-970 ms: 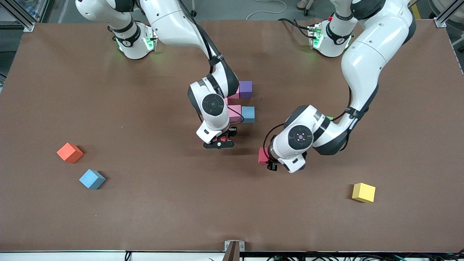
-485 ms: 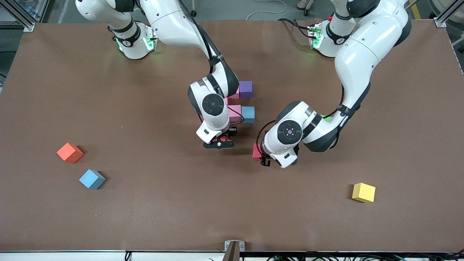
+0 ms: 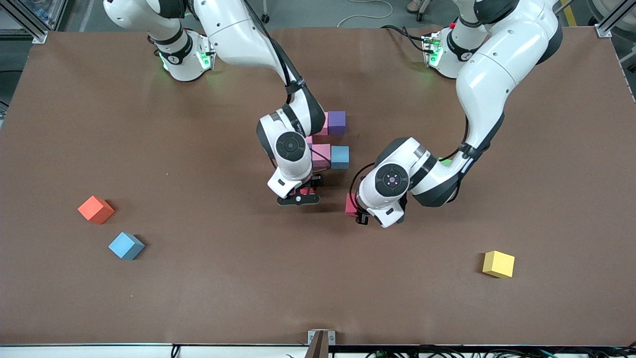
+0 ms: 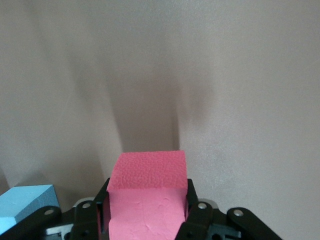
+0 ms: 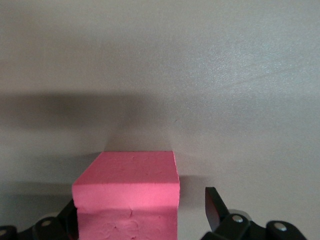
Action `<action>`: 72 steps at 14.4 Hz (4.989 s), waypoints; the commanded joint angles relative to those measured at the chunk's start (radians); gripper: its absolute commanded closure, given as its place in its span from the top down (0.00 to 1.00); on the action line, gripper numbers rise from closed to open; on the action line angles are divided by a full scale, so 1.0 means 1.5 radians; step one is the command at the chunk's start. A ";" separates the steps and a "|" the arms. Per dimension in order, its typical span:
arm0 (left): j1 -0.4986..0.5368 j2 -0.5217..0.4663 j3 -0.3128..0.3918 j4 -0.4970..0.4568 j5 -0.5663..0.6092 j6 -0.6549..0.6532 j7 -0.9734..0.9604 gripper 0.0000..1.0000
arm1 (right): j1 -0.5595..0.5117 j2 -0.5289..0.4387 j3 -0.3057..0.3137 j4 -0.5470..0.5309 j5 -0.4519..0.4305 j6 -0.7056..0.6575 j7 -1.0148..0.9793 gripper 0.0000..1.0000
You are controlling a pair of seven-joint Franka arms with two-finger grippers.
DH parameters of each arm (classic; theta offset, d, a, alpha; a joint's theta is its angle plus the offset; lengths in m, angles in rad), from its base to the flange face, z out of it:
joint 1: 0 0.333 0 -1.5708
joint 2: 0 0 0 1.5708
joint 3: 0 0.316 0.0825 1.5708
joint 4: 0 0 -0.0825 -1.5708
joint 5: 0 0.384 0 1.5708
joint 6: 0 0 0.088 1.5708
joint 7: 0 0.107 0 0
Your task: Arrange 11 blocks into digit 3
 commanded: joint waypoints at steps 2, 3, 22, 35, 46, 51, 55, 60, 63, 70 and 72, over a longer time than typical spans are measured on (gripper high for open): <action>-0.017 -0.021 0.005 -0.012 0.006 -0.012 -0.041 0.20 | 0.005 -0.012 -0.002 -0.004 0.001 0.002 -0.006 1.00; -0.018 -0.023 0.004 -0.012 0.006 -0.020 -0.044 0.20 | 0.004 -0.013 -0.003 0.003 0.002 -0.001 -0.005 1.00; -0.082 -0.015 0.007 -0.017 0.053 0.008 -0.236 0.20 | -0.095 -0.107 -0.284 0.006 0.004 -0.250 -0.267 1.00; -0.118 0.002 0.033 -0.034 0.064 0.115 -0.255 0.20 | -0.198 -0.201 -0.327 0.007 0.004 -0.393 -0.316 1.00; -0.128 -0.001 0.046 -0.058 0.064 0.125 -0.246 0.20 | -0.708 -0.443 0.284 -0.048 -0.253 -0.432 -0.207 1.00; -0.128 -0.005 0.046 -0.073 0.065 0.125 -0.244 0.20 | -0.706 -0.446 0.284 0.018 -0.292 -0.526 -0.214 1.00; -0.130 -0.007 0.044 -0.076 0.065 0.125 -0.244 0.20 | -0.710 -0.444 0.283 0.038 -0.292 -0.536 -0.216 1.00; -0.132 -0.007 0.041 -0.076 0.065 0.125 -0.244 0.21 | -0.713 -0.429 0.282 0.061 -0.293 -0.536 -0.281 1.00; -0.133 -0.007 0.040 -0.076 0.065 0.127 -0.244 0.21 | -0.715 -0.427 0.281 0.063 -0.286 -0.531 -0.282 1.00; -0.141 -0.006 0.040 -0.076 0.065 0.130 -0.242 0.21 | -0.709 -0.432 0.281 0.063 -0.280 -0.545 -0.283 1.00; -0.144 -0.005 0.040 -0.076 0.065 0.130 -0.242 0.22 | -0.713 -0.430 0.280 0.064 -0.276 -0.545 -0.286 1.00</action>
